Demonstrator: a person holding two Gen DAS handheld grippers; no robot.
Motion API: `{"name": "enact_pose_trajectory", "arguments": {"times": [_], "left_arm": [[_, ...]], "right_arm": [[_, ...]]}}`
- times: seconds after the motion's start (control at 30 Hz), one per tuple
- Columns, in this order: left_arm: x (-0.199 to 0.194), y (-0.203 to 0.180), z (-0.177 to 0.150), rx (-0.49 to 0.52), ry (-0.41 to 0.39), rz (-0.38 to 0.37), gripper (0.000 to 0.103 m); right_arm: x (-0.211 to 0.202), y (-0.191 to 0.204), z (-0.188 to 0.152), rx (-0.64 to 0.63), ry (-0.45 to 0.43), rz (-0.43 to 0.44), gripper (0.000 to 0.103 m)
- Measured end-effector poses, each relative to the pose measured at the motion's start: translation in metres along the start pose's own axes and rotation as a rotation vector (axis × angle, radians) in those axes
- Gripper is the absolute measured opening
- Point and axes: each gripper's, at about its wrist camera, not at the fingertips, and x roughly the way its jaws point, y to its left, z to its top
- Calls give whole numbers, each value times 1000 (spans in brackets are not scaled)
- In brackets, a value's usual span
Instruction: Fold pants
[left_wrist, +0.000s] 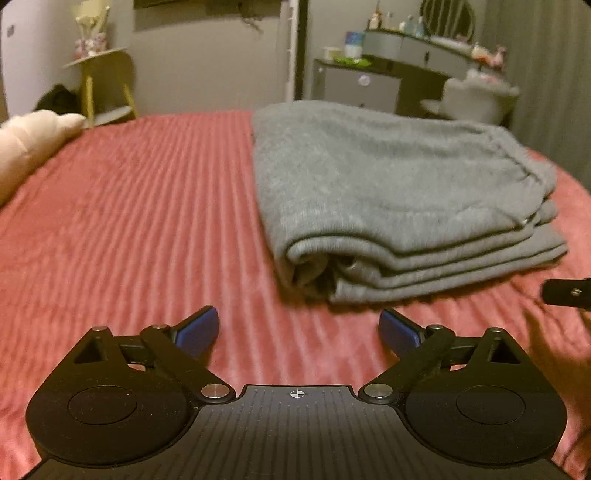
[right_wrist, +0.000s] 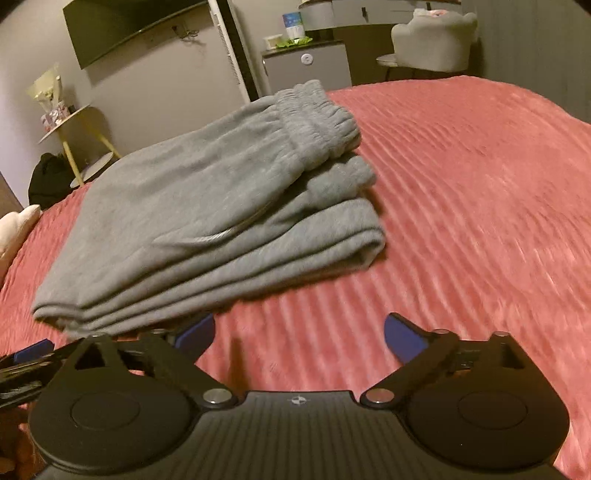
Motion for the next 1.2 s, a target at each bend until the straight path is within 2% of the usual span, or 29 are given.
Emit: {"name": "enact_pose_trajectory", "arguments": {"times": [0.07,0.17,0.23,0.33,0.47,0.57,0.73,0.83,1.0,1.2], "left_arm": [[-5,2,2,-15,15,61,101],[-18,10,5,-76,35,87,102],[-29,14,5,-118,49,99,102],[-48,17,8,-151,38,126,103],[-74,8,14,-154,-15,166,103],[-91,-5,17,-132,-39,200,103],[-103,-12,20,-113,-21,173,103],[-106,-16,22,-95,-26,157,103],[-102,-31,20,15,-25,149,103],[-86,-35,17,47,17,148,103]], "right_arm": [[-10,9,-5,-38,0,-14,99],[-18,17,-9,-71,52,-74,99],[-26,14,-12,-47,59,-50,99],[-44,14,-17,-27,19,-30,99],[-63,18,-21,-50,-21,50,99],[-73,28,-20,-89,-25,37,99],[-81,50,-16,-193,9,6,99],[-91,59,-14,-248,-22,-41,99],[-91,70,-16,-322,-59,-140,99],[-77,71,-18,-324,-35,-127,99]]}}
